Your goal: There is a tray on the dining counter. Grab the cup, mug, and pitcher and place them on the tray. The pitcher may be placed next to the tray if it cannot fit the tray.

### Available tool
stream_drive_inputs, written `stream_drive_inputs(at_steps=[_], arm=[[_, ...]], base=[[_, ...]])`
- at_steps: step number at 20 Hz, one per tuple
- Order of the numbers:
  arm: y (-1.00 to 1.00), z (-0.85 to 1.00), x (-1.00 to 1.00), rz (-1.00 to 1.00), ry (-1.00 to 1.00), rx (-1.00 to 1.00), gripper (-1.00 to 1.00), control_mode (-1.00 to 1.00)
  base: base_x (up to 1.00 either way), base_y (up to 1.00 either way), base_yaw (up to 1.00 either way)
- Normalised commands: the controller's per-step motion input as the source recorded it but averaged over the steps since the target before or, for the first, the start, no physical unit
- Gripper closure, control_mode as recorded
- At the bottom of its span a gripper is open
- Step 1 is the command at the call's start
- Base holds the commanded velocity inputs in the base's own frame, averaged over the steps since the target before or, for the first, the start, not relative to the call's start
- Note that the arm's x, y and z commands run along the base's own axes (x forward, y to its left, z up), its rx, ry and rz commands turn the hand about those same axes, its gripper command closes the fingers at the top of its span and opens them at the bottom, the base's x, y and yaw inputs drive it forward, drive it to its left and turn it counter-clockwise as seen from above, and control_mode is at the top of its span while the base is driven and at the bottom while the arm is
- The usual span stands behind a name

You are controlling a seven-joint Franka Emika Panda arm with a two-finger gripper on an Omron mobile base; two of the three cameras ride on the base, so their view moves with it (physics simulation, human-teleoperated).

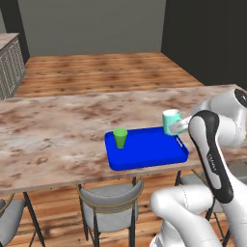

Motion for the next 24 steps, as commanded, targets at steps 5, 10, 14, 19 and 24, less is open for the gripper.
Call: stream_drive_inputs(at_steps=[5,10,14,19,24], arm=[[0.0,-0.51,0.48,0.05,0.0,0.0,1.0,-1.0],[0.0,-0.43,0.26,0.14,-0.07,0.0,1.0,-1.0],[0.09,-0.4,0.36,0.09,-0.01,0.0,1.0,-1.0],[0.04,-0.27,0.47,0.03,0.01,0.01,1.0,-1.0],[0.0,-0.22,0.47,0.03,0.0,0.05,1.0,-1.0]], base=[[0.0,0.0,0.0],[0.0,0.0,0.0],[0.0,0.0,0.0],[0.0,0.0,0.0],[0.0,0.0,0.0]])
